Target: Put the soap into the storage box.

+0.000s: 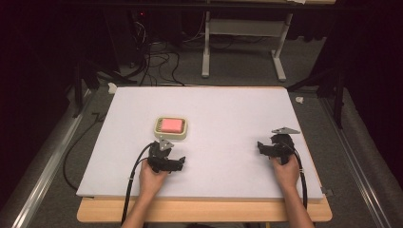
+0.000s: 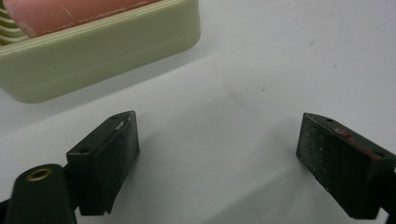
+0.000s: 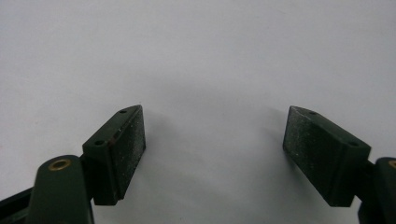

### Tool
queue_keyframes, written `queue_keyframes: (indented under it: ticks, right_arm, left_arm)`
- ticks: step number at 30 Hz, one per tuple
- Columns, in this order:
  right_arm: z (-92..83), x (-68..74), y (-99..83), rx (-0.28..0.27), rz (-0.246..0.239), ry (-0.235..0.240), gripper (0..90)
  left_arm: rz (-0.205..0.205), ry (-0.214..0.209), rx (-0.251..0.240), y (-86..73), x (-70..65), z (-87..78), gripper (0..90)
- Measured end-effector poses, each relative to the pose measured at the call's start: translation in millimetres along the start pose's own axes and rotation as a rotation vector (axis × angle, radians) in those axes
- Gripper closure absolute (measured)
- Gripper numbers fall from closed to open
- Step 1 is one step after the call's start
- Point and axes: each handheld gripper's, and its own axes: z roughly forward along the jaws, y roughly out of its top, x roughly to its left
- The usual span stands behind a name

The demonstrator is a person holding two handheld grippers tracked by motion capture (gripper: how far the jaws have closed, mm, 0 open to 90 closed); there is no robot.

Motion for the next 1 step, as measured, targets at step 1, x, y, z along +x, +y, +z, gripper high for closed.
queue_keyframes:
  ticks: [1]
  right_arm:
    - [0.0, 0.0, 0.0, 0.000, 0.001, 0.000, 21.6]
  left_arm:
    - [0.000, 0.001, 0.000, 0.0, -0.1, 0.0, 13.7]
